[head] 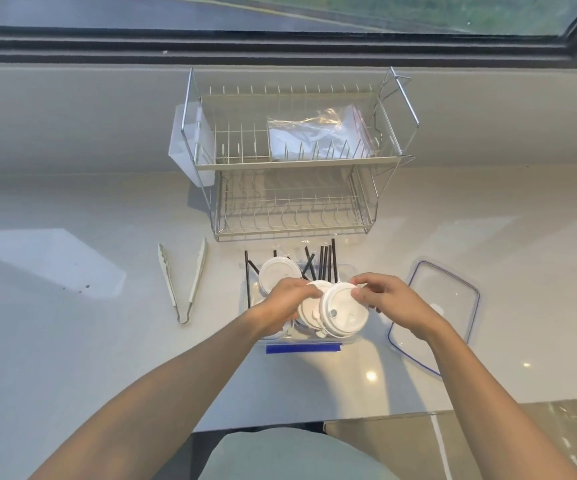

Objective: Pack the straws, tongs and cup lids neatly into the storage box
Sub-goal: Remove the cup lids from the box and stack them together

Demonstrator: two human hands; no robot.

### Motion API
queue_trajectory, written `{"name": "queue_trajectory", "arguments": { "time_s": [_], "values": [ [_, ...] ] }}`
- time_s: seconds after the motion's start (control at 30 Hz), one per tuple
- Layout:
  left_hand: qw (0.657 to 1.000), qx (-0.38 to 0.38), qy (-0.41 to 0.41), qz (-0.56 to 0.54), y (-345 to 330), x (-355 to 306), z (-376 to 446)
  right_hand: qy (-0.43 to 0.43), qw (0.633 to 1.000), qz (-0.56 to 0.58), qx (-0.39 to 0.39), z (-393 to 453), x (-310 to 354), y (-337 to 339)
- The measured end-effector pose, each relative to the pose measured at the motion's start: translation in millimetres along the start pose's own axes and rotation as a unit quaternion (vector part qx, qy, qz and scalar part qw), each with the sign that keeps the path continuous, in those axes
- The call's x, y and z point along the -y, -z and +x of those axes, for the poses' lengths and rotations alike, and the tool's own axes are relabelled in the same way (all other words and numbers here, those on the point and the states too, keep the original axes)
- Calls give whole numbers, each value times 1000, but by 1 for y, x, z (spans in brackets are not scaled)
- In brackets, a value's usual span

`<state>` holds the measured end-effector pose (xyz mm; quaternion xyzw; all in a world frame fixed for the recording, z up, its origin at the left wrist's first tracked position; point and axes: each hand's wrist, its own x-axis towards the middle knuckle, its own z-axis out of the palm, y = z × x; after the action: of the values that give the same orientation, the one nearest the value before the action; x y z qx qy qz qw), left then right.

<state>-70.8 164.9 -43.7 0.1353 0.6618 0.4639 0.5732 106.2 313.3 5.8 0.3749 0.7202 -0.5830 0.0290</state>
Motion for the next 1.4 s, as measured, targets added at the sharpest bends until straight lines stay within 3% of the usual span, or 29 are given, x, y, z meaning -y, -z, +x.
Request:
{"name": "queue_trajectory", "arguments": {
  "time_s": [0.07,0.2,0.6,0.77,1.03,1.4],
  "values": [
    [996,45,26,-74,6,-1,-3,24,999,-38,25,3,10,-8],
    [988,99,31,-115,11,-1,-12,70,993,-88,25,6,19,-23],
    [985,120,43,-117,12,-3,-24,118,981,-148,38,-2,26,-34],
    [985,121,30,-119,7,-2,-21,117,982,-145,30,-6,27,-40],
    [957,228,11,-178,16,-4,-27,135,982,-131,-33,-5,29,-45],
    [967,213,1,-143,21,-1,-32,104,992,-69,-23,-5,17,-58]
  ]
}}
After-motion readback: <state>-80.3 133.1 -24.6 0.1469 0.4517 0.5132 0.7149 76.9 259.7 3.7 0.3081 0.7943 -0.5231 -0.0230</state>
